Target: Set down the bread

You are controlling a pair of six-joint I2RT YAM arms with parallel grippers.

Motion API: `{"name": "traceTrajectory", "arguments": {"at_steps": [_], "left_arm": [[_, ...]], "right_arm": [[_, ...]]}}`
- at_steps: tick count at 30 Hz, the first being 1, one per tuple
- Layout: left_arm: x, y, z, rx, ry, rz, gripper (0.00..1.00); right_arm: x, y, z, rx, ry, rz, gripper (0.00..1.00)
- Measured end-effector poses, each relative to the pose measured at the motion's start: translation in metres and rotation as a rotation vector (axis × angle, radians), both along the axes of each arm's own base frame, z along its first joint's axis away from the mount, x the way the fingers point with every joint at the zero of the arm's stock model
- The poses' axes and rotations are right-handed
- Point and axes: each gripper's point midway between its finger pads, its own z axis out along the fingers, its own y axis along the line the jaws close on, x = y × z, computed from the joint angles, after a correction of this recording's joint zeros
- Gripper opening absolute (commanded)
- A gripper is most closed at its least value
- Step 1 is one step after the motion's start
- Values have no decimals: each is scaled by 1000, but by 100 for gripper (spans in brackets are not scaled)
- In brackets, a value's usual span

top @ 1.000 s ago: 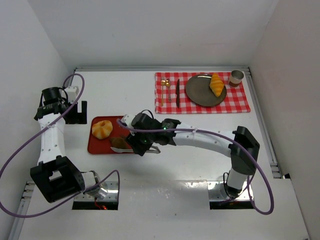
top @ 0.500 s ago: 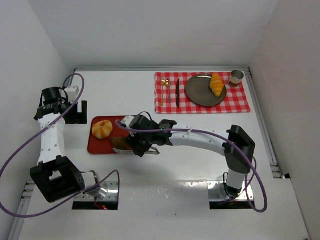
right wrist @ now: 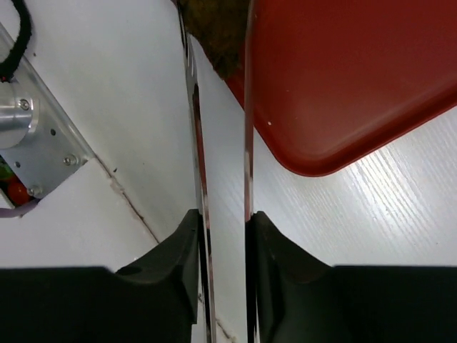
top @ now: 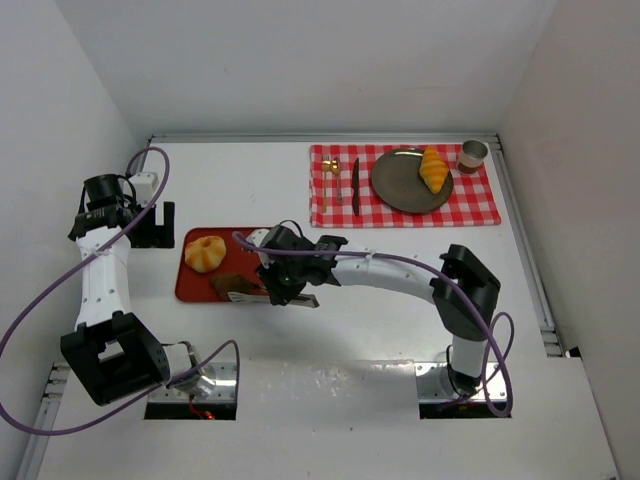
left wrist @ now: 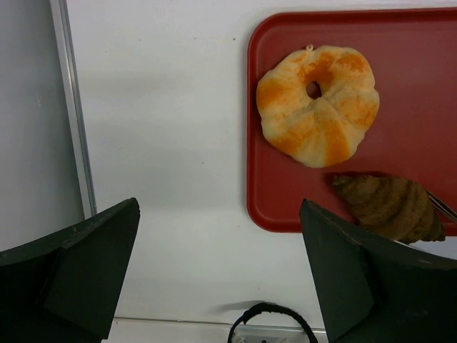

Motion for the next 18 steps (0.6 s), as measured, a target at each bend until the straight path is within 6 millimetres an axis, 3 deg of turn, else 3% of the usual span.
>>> {"name": "traceTrajectory", "arguments": {"at_steps": [6,10,13,16,18], "left_arm": [[0,0,-1,-1,2,0,100],[-2,0,-3,-2,10,1,100],[-3,0,-5,-2,13,2,100],[-4,0,-7,-1,20,5,100],[-4,0,-9,-1,25,6,100]], "right_arm": [[13,1,10,41,-10,-30,15],[43,-15,47,119,-48,-101,15],[74,-40,96,217,-114,-185,15],[107,-81,142,314,-194,-291,15],[129,-120,163,352,-240,-383,15]]}}
